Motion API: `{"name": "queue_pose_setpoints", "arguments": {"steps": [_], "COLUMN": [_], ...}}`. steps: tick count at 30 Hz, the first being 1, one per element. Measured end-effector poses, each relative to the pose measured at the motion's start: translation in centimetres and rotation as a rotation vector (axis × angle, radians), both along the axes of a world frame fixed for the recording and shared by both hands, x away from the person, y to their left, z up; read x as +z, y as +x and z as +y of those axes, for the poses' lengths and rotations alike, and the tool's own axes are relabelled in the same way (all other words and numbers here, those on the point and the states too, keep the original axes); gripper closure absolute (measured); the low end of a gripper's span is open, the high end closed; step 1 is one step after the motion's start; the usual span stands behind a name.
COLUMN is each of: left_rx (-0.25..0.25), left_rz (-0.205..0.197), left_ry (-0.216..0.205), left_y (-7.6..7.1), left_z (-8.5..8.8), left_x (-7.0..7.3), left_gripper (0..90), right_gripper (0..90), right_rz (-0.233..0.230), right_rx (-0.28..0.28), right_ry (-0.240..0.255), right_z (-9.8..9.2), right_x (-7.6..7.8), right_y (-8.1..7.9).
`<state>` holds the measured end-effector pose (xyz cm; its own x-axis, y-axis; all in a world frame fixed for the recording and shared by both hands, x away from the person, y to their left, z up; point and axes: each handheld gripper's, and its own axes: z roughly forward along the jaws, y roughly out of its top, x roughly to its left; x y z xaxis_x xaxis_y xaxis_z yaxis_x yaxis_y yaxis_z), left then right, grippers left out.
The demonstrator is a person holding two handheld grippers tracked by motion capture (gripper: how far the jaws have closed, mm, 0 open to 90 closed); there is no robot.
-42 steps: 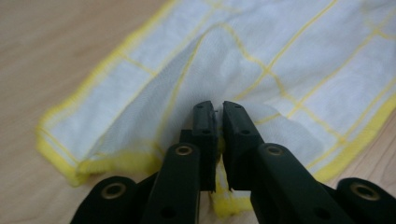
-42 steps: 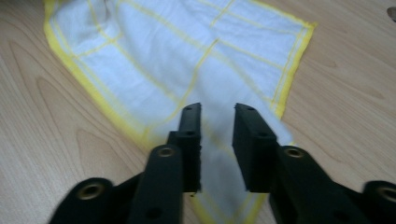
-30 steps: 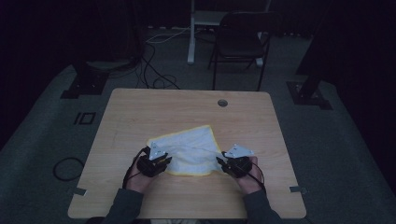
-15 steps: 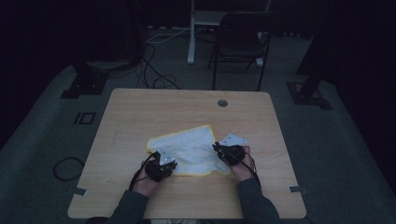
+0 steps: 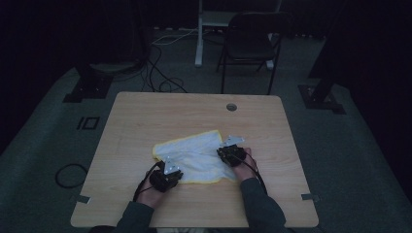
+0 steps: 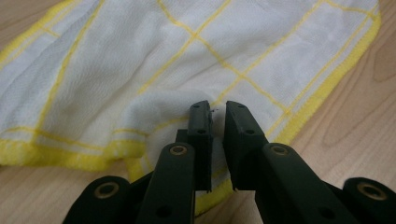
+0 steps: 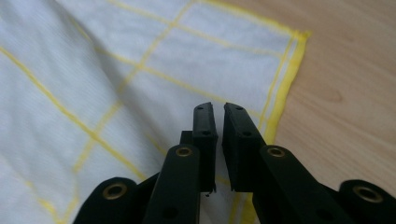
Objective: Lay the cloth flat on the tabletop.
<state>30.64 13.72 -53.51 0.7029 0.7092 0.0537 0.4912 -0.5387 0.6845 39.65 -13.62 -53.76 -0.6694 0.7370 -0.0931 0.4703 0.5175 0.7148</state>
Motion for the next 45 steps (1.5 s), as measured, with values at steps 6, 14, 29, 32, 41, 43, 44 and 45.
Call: {"name": "queue_pose_setpoints", "arguments": {"steps": [6, 14, 29, 32, 41, 43, 44, 45], "left_rx": [0.005, 0.017, 0.034, 0.035, 0.024, 0.024, 0.024, 0.027], "left_rz": [0.007, 0.01, 0.015, 0.015, 0.026, 0.031, 0.03, 0.026], "left_ry": [-0.007, -0.008, -0.011, -0.01, -0.018, -0.024, -0.025, -0.029], "left_y": [-0.3, -0.8, -1.5, -1.8, -3.1, -3.1, -3.1, -3.1], "left_z": [0.3, 0.9, 1.5, 1.6, 1.5, 1.6, 1.6, 1.6], "left_x": [0.0, 0.0, 0.0, 0.0, 0.0, 0.0, 0.1, 0.1], "left_gripper": [81.3, 81.1, 80.9, 80.9, 80.7, 79.3, 79.3, 77.6], "right_gripper": [85.1, 85.1, 84.2, 84.0, 79.5, 73.0, 73.0, 71.0], "right_rz": [0.006, 0.009, 0.005, 0.003, 0.007, -0.006, -0.006, -0.011], "right_rx": [-0.011, -0.043, -0.115, -0.123, -0.145, -0.145, -0.145, -0.139], "right_ry": [0.001, 0.007, -0.013, -0.016, -0.006, -0.003, -0.003, 0.01], "right_z": [-0.5, -1.6, -3.4, -3.6, -3.9, -3.9, -3.9, -3.9], "right_x": [-0.1, -0.2, -0.1, -0.1, 0.0, 0.2, 0.2, 0.4], "right_y": [0.0, 0.1, 0.0, 0.0, -0.4, -0.6, -0.6, -0.9]}}
